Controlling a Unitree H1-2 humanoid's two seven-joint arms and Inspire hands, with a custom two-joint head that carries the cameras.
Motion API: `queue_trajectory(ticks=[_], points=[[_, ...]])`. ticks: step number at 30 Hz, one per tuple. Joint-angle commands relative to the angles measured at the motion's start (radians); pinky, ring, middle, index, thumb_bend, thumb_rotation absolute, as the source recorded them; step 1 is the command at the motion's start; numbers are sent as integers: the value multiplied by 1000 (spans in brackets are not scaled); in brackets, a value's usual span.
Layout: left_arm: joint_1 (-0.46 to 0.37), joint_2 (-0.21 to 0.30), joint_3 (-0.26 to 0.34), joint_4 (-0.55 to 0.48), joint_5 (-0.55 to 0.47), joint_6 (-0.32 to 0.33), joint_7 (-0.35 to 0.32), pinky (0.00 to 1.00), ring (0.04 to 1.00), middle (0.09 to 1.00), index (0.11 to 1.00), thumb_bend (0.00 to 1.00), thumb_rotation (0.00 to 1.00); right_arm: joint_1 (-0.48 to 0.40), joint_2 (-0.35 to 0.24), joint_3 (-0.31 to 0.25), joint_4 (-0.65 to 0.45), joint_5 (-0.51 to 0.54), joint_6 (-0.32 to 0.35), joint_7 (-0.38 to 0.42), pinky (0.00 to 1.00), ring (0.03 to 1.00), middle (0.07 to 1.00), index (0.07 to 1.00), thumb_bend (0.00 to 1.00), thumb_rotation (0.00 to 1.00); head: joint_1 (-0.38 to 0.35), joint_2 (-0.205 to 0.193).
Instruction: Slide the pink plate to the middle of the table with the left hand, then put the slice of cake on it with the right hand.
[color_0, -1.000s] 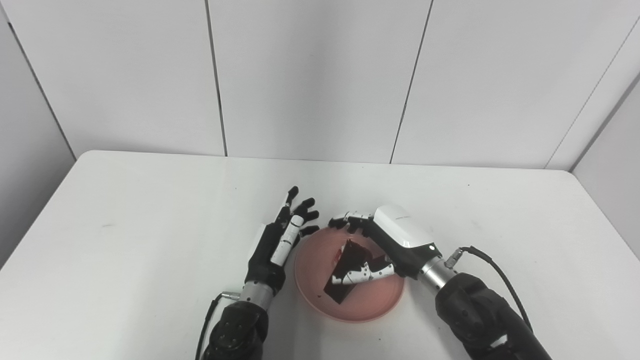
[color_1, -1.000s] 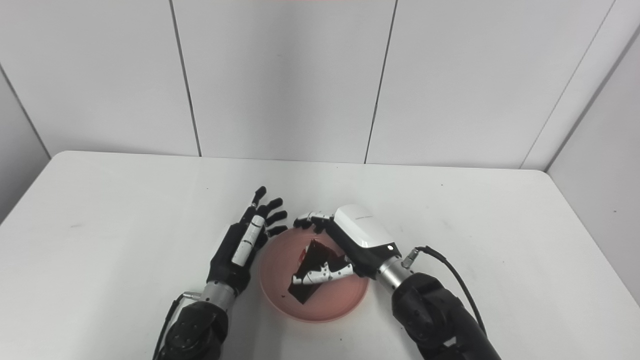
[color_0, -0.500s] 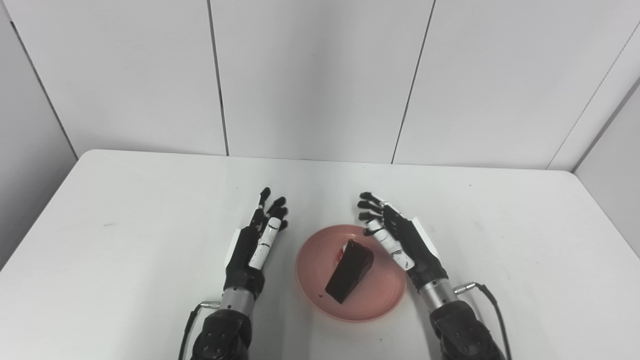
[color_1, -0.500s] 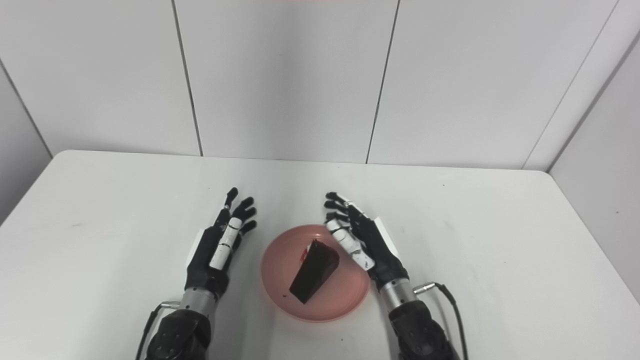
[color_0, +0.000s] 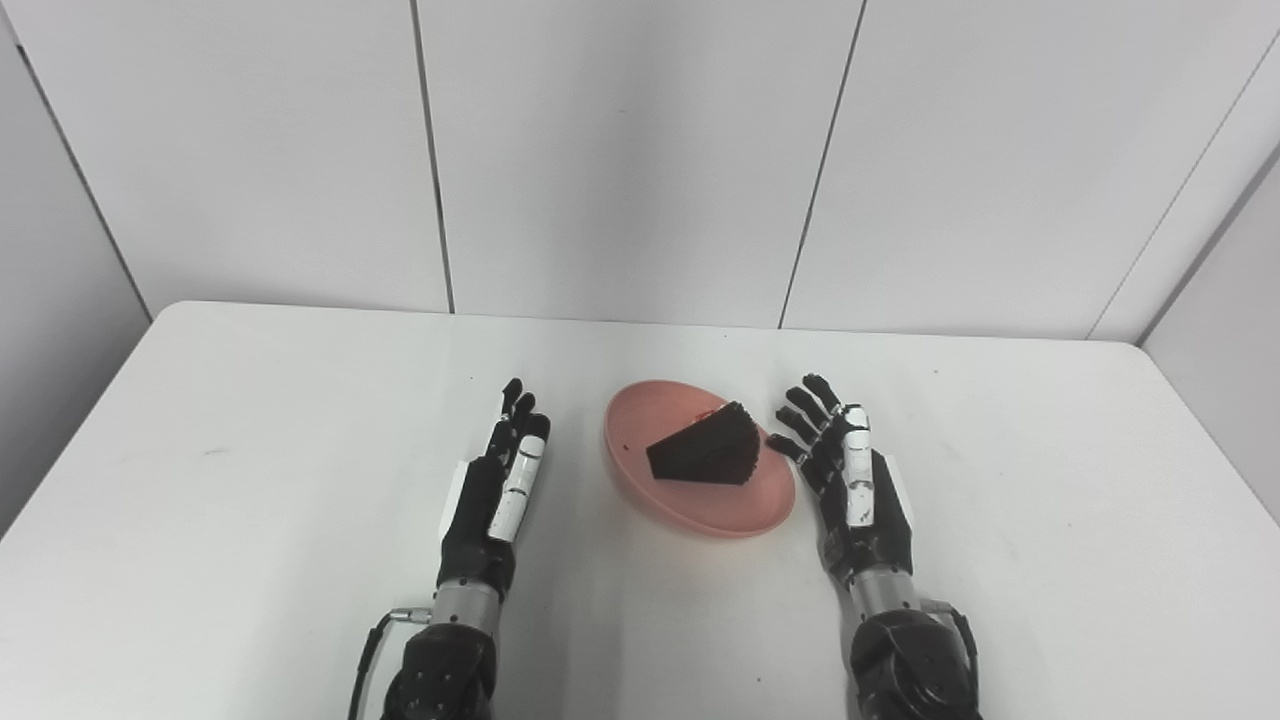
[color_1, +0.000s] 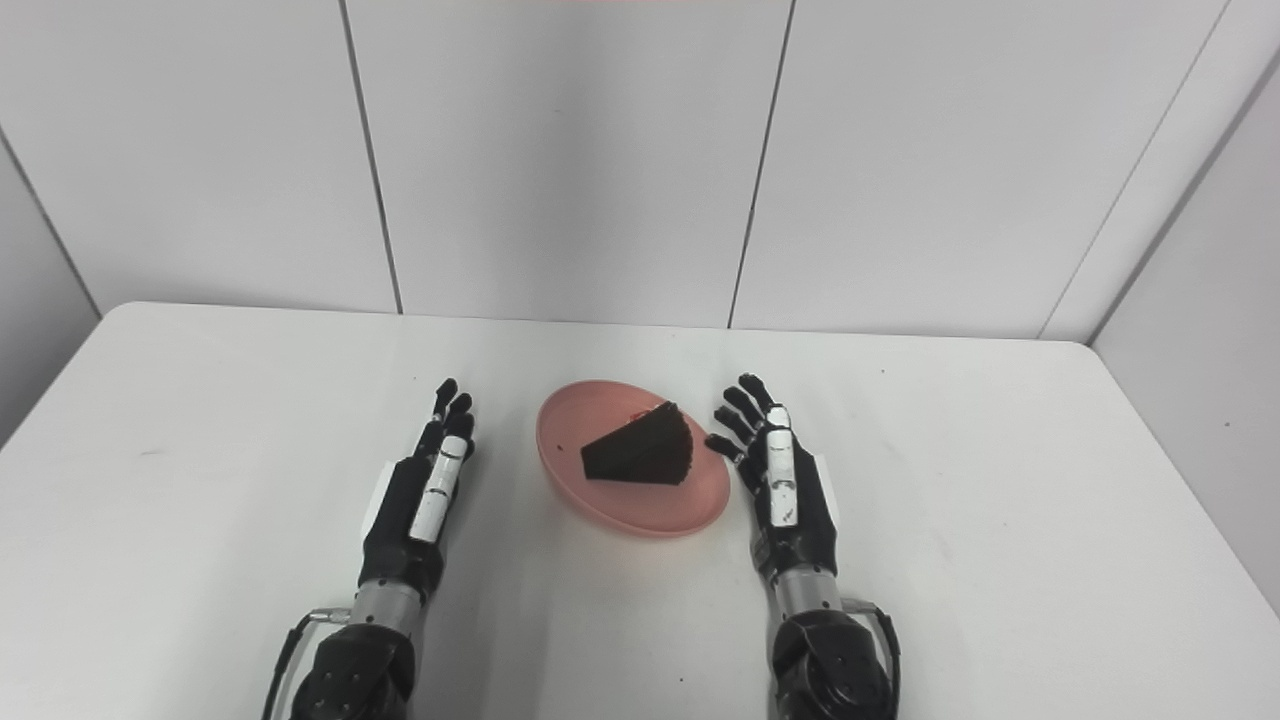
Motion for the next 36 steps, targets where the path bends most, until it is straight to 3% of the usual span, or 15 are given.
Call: queue_trajectory(ticks=[1, 11, 28, 36], points=[[-1, 13, -2, -14, -4, 20, -4, 1000, 1000, 1000, 1000, 586, 880, 12, 10, 6, 13, -1, 14, -2, 826, 862, 875, 878, 831, 961, -1, 1], [0, 19, -6, -14, -28, 33, -25, 1000, 1000, 998, 1000, 561, 863, 12, 7, 14, 10, -17, -3, -9, 827, 862, 880, 883, 845, 961, -5, 3], [-3, 20, -15, 0, -35, 39, -30, 1000, 999, 983, 1000, 603, 855, 10, -3, 17, 12, -42, -17, -16, 804, 829, 853, 868, 857, 954, -1, 2], [-6, 21, -16, 4, -40, 39, -29, 1000, 1000, 985, 1000, 612, 847, 13, -13, 30, 19, -26, -125, 36, 798, 805, 836, 857, 899, 932, 4, 4]])
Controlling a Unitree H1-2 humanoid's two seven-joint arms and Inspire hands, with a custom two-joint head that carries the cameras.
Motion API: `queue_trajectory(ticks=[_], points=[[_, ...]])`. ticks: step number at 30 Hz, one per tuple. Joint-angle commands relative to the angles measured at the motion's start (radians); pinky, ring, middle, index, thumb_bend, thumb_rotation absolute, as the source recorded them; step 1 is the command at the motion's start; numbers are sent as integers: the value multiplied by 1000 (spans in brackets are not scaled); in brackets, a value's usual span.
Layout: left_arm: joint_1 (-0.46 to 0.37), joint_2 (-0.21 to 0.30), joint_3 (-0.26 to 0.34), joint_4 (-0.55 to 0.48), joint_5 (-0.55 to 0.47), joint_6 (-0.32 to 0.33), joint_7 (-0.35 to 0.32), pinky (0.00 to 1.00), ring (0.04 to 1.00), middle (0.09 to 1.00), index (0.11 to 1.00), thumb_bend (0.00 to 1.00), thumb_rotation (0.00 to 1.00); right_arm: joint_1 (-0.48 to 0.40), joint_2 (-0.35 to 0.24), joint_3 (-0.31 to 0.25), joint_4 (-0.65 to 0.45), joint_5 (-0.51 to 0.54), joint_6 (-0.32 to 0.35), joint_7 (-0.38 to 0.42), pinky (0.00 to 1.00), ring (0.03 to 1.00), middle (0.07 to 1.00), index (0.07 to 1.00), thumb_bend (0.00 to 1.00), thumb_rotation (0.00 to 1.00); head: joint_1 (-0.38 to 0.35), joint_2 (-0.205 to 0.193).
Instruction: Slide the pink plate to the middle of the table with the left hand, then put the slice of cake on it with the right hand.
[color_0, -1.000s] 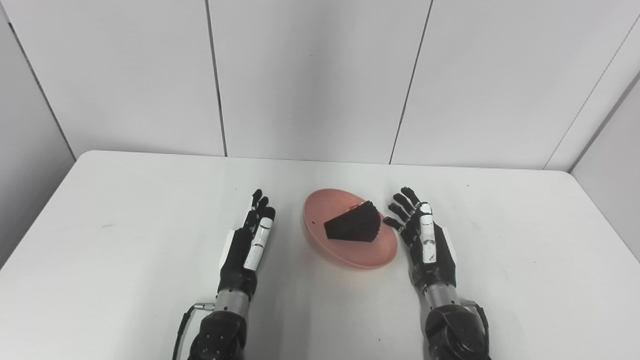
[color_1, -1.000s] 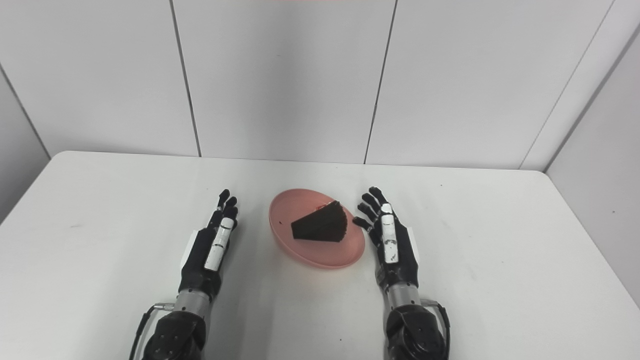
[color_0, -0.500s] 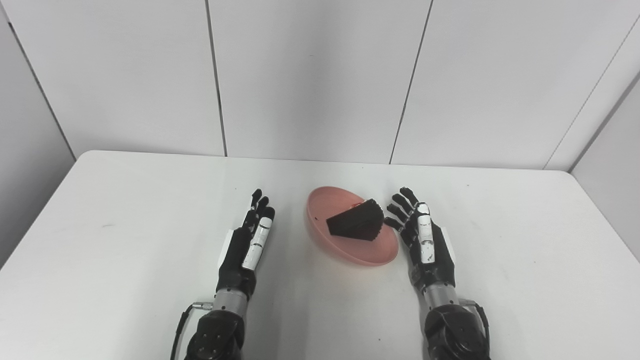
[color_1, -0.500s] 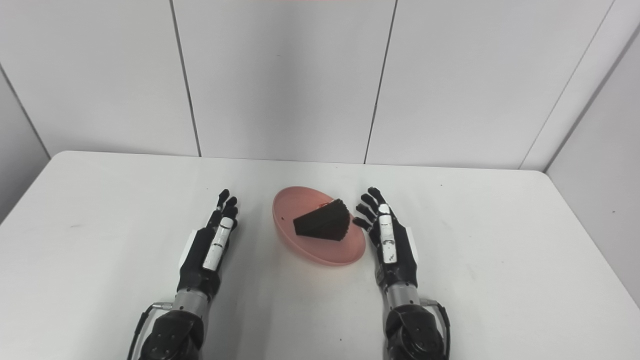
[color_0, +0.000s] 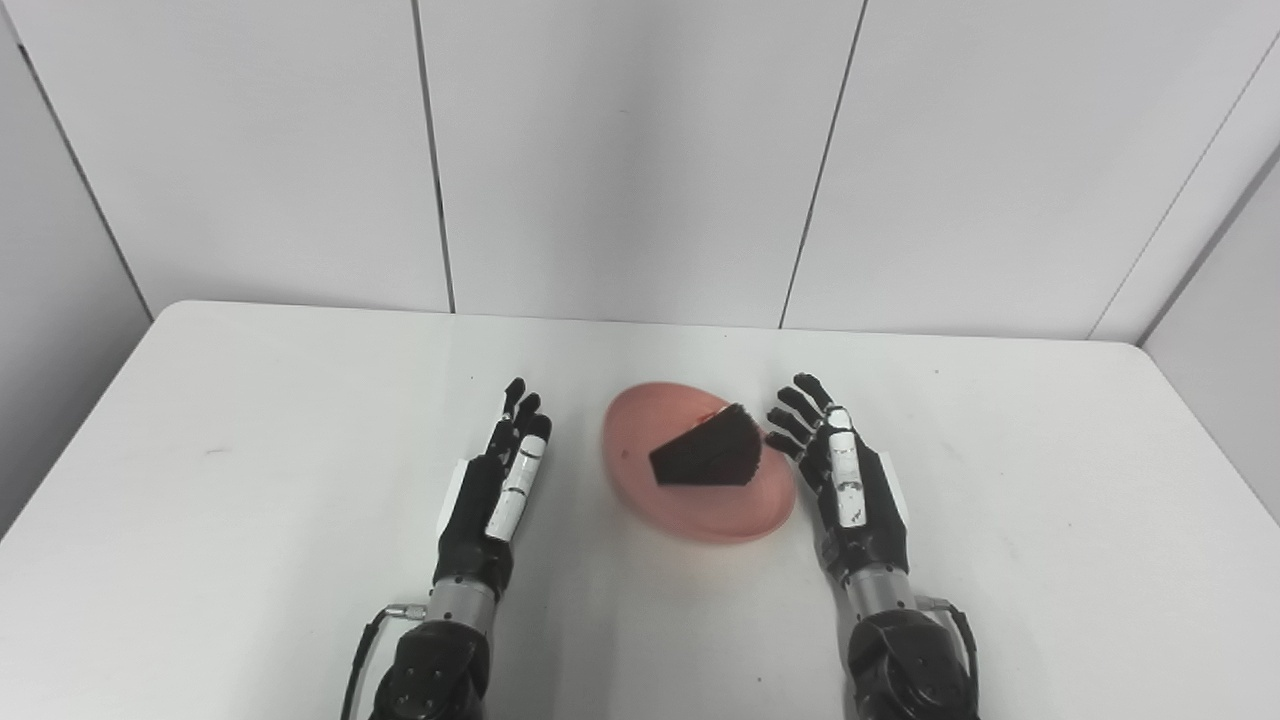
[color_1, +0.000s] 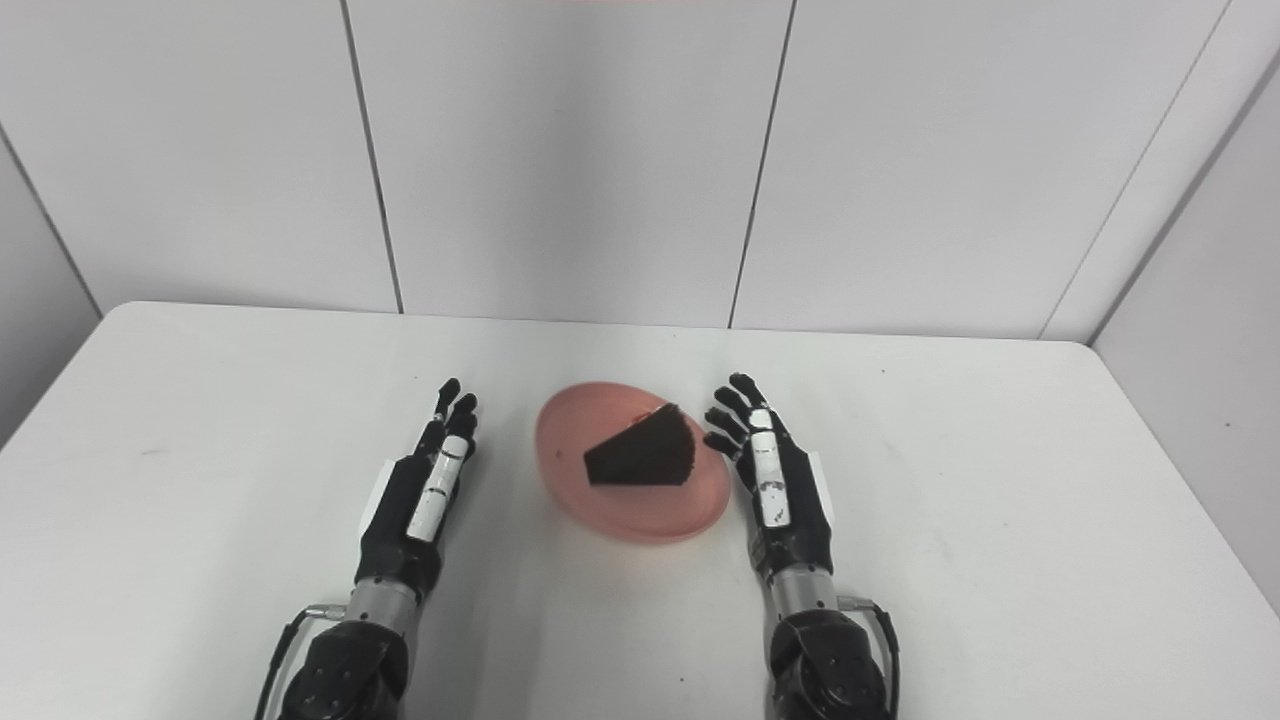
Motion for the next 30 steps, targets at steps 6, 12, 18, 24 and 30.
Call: queue_trajectory(ticks=[6, 12, 18, 24, 30], points=[[-5, 1, -3, 7, -11, 16, -7, 1000, 1000, 987, 1000, 594, 850, 15, -1, 6, 2, 78, -74, 95, 726, 773, 806, 833, 874, 911, 0, 1], [-5, 0, -5, 4, -9, 23, -1, 1000, 995, 980, 1000, 612, 843, 16, -1, 5, 6, 84, -88, 112, 721, 778, 807, 833, 875, 911, 0, 3], [-6, 2, -7, 5, -7, 21, -2, 1000, 997, 983, 1000, 598, 850, 16, -2, 5, 6, 67, -87, 102, 737, 787, 833, 850, 869, 921, 0, 2], [-7, -1, -4, 6, -11, 27, -1, 1000, 995, 981, 1000, 597, 845, 11, -6, 2, 41, -40, -160, 17, 984, 953, 929, 926, 837, 957, -1, 0], [-9, 0, -4, 11, -15, 22, -4, 1000, 1000, 981, 1000, 612, 846, 3, -7, -2, 71, -41, -189, -2, 1000, 997, 995, 998, 805, 977, 0, -1]])
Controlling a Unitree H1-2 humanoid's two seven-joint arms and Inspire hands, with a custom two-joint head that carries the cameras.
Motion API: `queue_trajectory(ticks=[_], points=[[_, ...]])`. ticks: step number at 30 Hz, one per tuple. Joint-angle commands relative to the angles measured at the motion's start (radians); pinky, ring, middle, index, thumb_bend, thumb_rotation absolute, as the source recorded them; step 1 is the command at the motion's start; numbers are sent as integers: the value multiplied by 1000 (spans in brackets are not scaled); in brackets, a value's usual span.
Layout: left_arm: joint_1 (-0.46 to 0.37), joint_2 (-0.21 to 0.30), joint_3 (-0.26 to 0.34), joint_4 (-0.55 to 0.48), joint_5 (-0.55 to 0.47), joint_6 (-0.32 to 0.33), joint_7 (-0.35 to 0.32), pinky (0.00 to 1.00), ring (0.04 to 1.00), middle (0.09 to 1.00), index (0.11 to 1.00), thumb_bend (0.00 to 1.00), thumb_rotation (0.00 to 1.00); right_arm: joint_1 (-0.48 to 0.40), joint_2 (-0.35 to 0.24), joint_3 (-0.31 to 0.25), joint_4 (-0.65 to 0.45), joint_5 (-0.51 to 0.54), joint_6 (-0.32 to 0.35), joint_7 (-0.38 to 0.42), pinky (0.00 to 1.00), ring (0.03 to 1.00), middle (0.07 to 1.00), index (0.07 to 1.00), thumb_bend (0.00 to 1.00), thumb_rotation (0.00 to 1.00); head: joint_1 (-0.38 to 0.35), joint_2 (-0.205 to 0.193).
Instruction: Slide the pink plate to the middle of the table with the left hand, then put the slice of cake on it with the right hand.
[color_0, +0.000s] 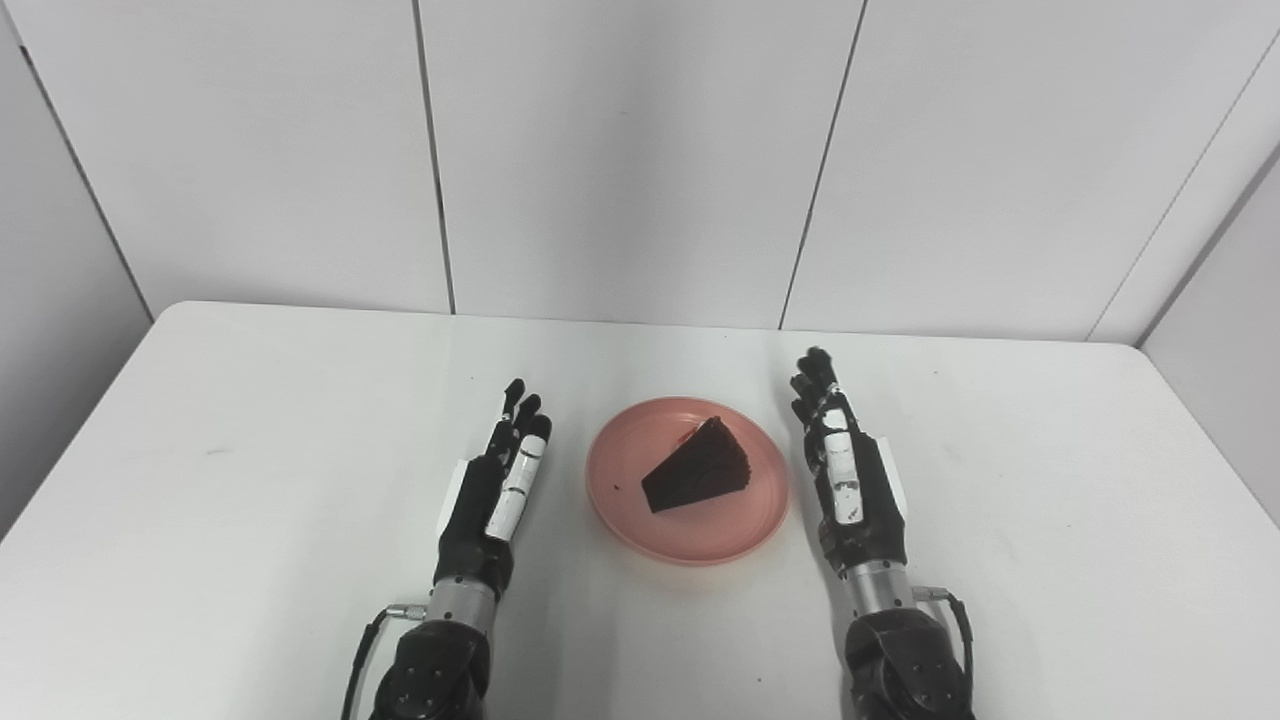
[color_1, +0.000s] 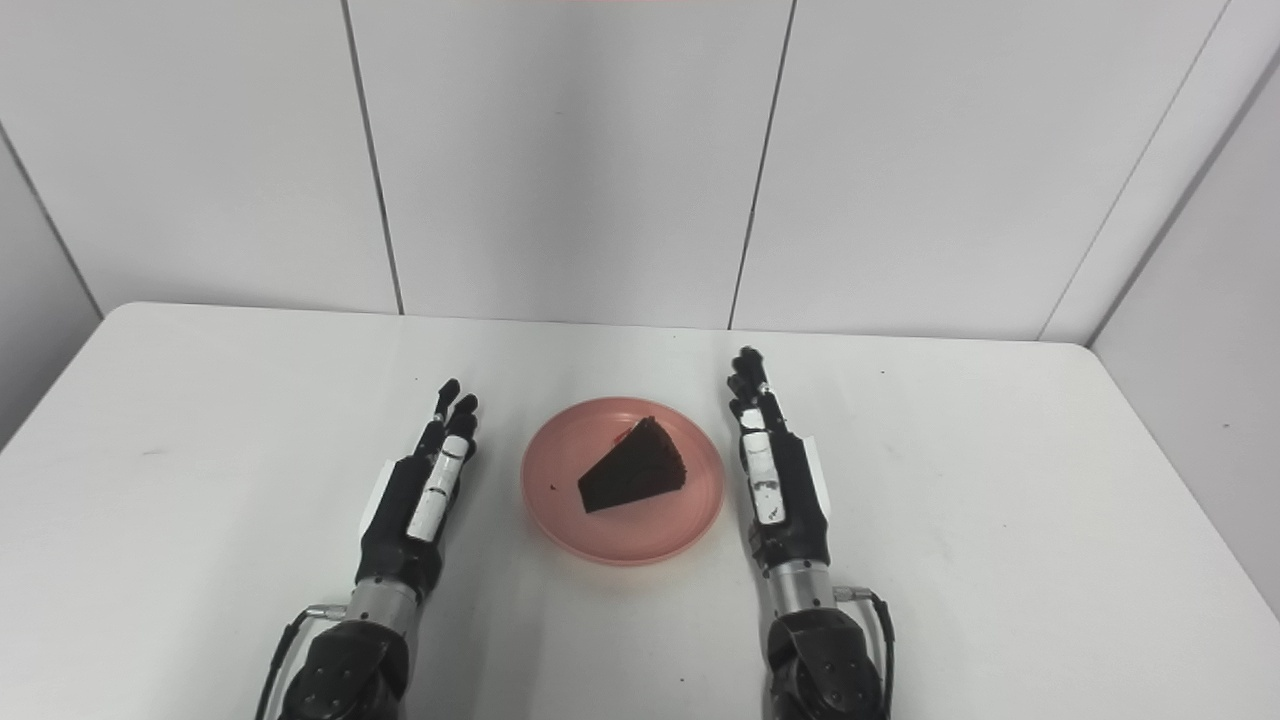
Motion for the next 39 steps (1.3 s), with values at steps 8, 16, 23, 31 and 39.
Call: queue_trajectory(ticks=[8, 16, 23, 31, 39], points=[[-7, -2, -2, 7, 2, 18, 1, 1000, 995, 980, 1000, 605, 848, 12, -3, -8, 55, -12, -68, -36, 1000, 998, 999, 1000, 861, 968, 1, 0], [-9, -2, -1, 12, 1, 12, 3, 1000, 994, 982, 1000, 612, 843, 13, -10, 6, 57, -71, -46, -80, 1000, 991, 994, 1000, 866, 1000, -2, -1], [-6, -9, 0, 9, 31, -29, 40, 997, 993, 977, 1000, 568, 859, 20, -11, 10, 26, -59, 58, -77, 1000, 987, 984, 998, 807, 1000, 0, 1], [-15, -8, 13, 34, 32, -118, 64, 1000, 1000, 995, 1000, 571, 896, 20, -16, 17, -4, -54, 153, -74, 1000, 991, 976, 983, 762, 1000, 1, 2], [-33, -9, 37, 47, 24, -134, 87, 1000, 1000, 974, 996, 611, 876, 24, -21, 26, -21, -57, 183, -70, 991, 977, 972, 969, 784, 1000, 1, 0]])
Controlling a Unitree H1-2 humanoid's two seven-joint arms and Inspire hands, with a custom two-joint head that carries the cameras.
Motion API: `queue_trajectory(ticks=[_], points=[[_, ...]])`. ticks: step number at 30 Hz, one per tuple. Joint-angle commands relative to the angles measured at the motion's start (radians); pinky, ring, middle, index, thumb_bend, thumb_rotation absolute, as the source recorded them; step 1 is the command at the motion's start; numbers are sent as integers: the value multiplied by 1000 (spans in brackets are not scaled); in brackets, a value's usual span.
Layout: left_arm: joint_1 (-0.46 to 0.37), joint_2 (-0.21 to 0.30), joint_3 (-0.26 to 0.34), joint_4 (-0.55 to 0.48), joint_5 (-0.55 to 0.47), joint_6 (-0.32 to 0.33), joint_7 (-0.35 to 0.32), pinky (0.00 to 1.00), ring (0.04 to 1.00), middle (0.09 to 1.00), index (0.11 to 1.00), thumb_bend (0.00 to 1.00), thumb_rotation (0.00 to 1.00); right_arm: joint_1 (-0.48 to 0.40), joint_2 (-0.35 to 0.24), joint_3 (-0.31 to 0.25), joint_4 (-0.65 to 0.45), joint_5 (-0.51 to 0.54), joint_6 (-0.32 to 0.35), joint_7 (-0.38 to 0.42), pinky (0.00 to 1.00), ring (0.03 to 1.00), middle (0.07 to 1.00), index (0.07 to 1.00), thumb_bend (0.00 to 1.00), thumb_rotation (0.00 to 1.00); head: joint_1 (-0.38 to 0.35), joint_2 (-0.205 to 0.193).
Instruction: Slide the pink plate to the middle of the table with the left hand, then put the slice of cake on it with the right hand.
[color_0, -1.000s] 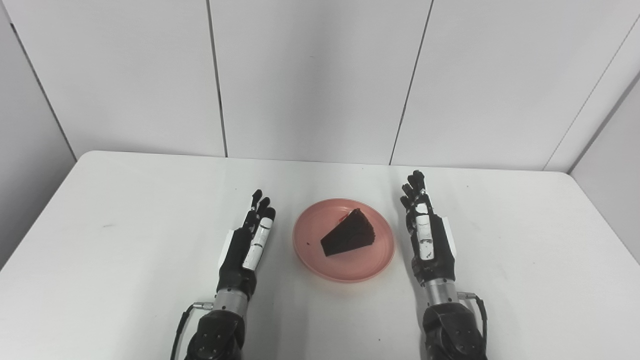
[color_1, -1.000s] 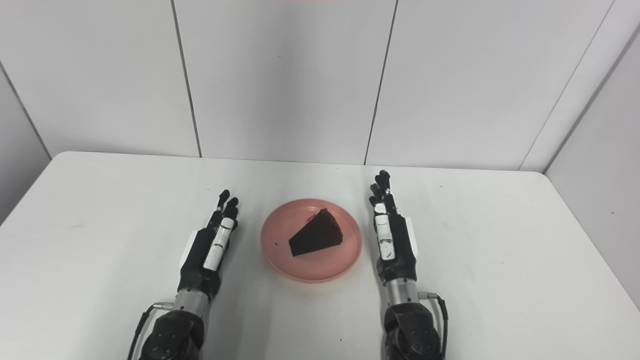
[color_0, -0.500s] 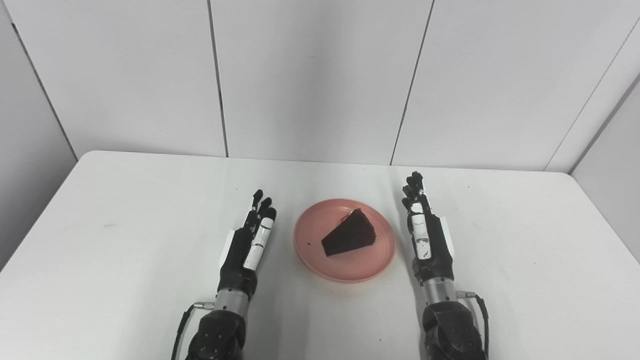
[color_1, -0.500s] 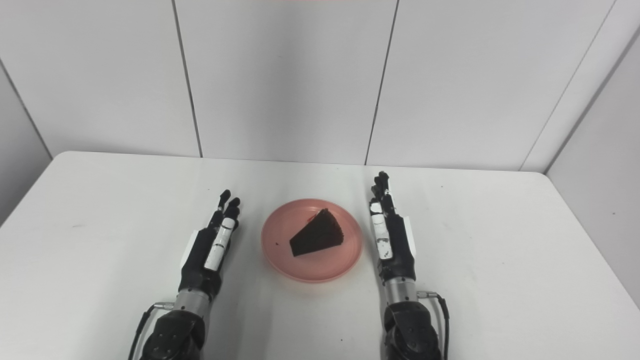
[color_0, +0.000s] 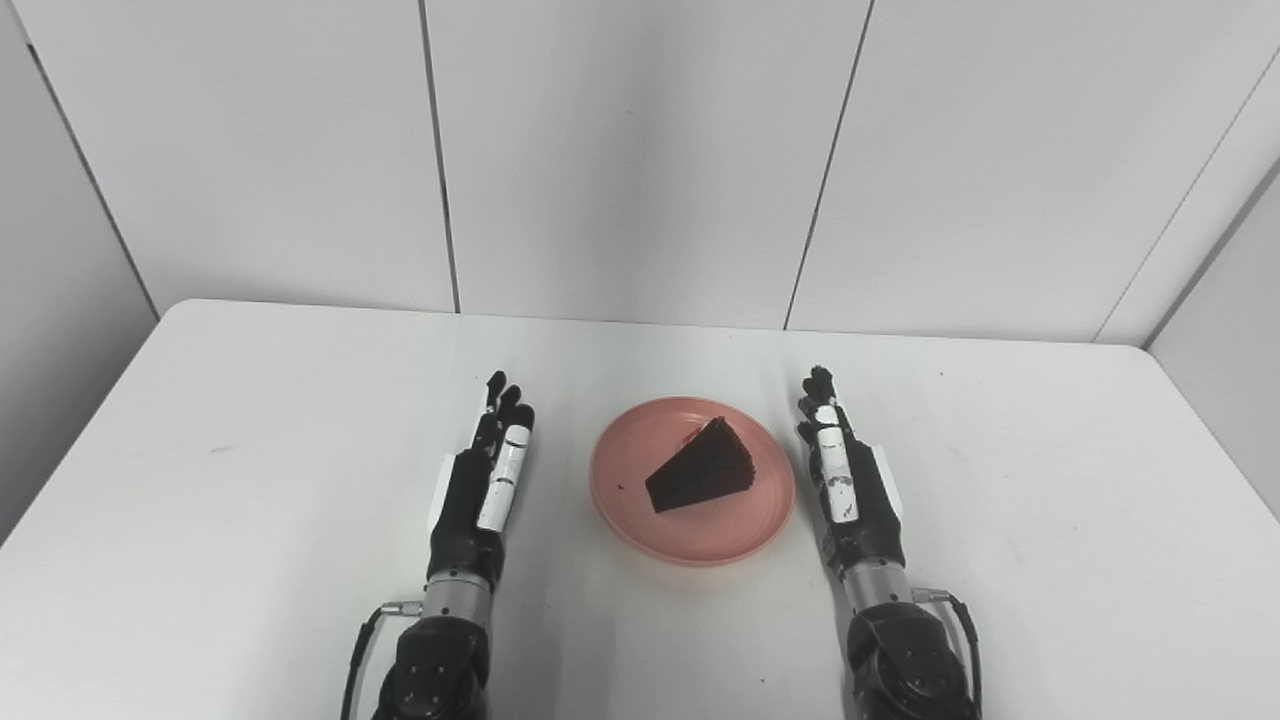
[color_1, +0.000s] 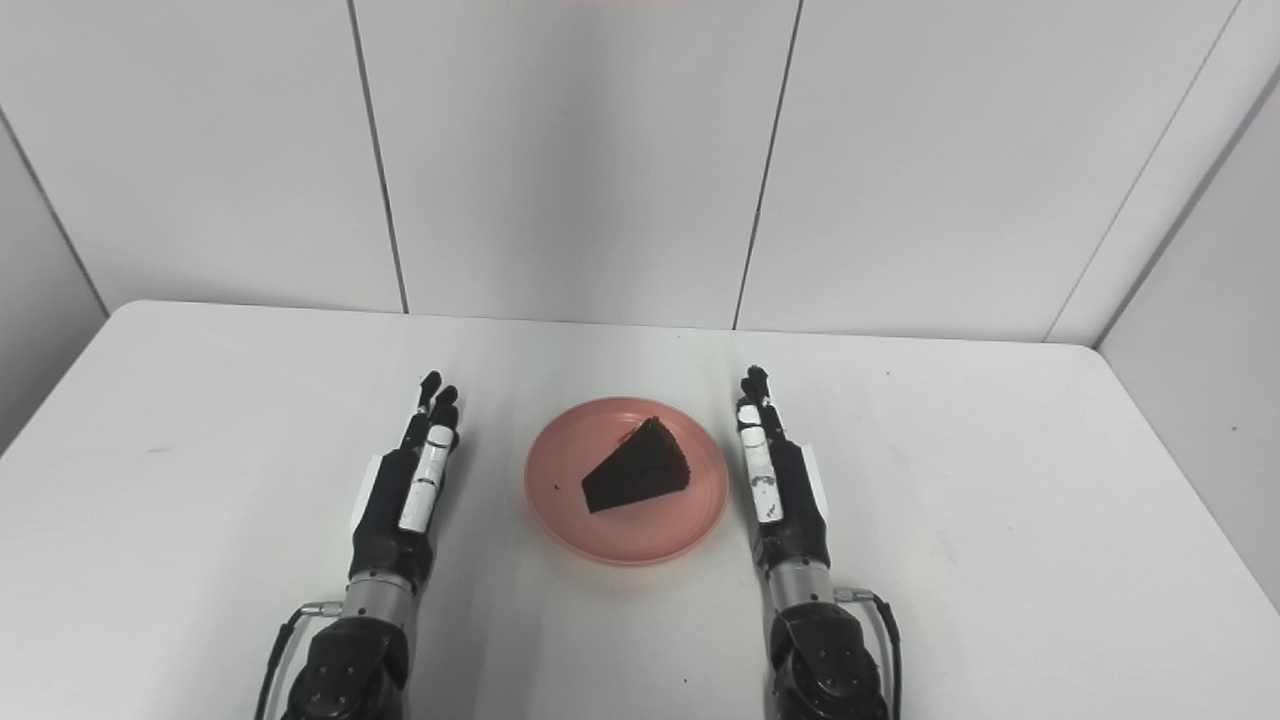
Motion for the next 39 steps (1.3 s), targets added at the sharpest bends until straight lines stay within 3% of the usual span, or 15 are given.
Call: queue_trajectory(ticks=[1, 14, 23, 39], points=[[-15, -1, 8, 11, -1, -48, 12, 1000, 1000, 972, 994, 611, 873, 27, -6, 3, -8, -3, 11, 6, 990, 976, 972, 967, 785, 1000, 1, 2], [-25, 11, 21, 12, -29, -38, -4, 1000, 1000, 958, 994, 611, 847, 44, 5, 7, -48, -33, 65, -28, 989, 966, 967, 962, 763, 1000, -3, 2], [-19, 23, 3, -10, -34, 18, -42, 1000, 1000, 976, 980, 573, 851, 47, 16, 1, -49, -43, 63, -51, 1000, 972, 966, 970, 723, 1000, -6, 2], [-16, 23, 1, -13, -25, 19, -46, 1000, 1000, 985, 997, 562, 849, 44, 16, 4, -43, -48, 70, -57, 1000, 961, 962, 959, 737, 1000, -9, 3]])
